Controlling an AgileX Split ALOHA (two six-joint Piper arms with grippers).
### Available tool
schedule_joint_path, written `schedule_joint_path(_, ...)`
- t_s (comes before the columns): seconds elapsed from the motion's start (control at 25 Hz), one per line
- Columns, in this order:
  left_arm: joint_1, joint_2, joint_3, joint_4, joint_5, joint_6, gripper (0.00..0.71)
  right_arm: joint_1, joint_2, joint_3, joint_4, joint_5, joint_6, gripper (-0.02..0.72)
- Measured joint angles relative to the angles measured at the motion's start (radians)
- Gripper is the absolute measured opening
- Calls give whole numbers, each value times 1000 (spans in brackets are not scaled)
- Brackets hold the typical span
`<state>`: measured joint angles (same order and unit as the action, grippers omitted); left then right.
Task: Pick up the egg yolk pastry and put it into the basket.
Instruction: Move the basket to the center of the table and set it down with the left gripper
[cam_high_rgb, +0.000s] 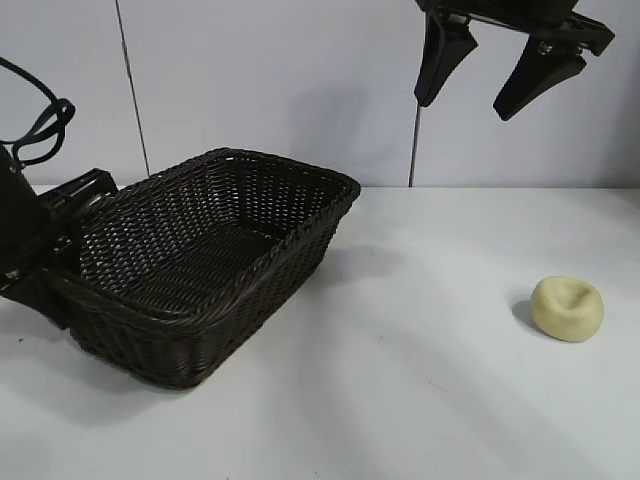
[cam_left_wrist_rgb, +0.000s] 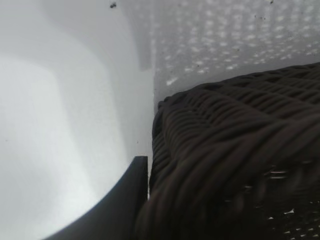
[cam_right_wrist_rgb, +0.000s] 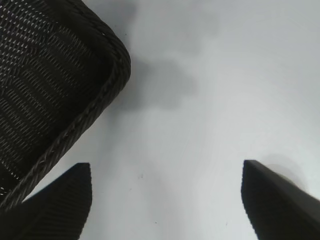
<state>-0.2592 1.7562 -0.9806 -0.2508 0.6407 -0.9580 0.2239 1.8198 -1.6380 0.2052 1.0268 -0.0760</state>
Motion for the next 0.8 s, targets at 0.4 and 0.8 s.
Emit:
schedule_joint_path(0.4, 0, -36, -100, -46, 98, 175, 121, 0, 0, 0, 0, 4, 0, 591)
schedule_joint_path(0.8, 47, -10, -202, -97, 196, 421, 121, 0, 0, 0, 0, 14, 0, 591)
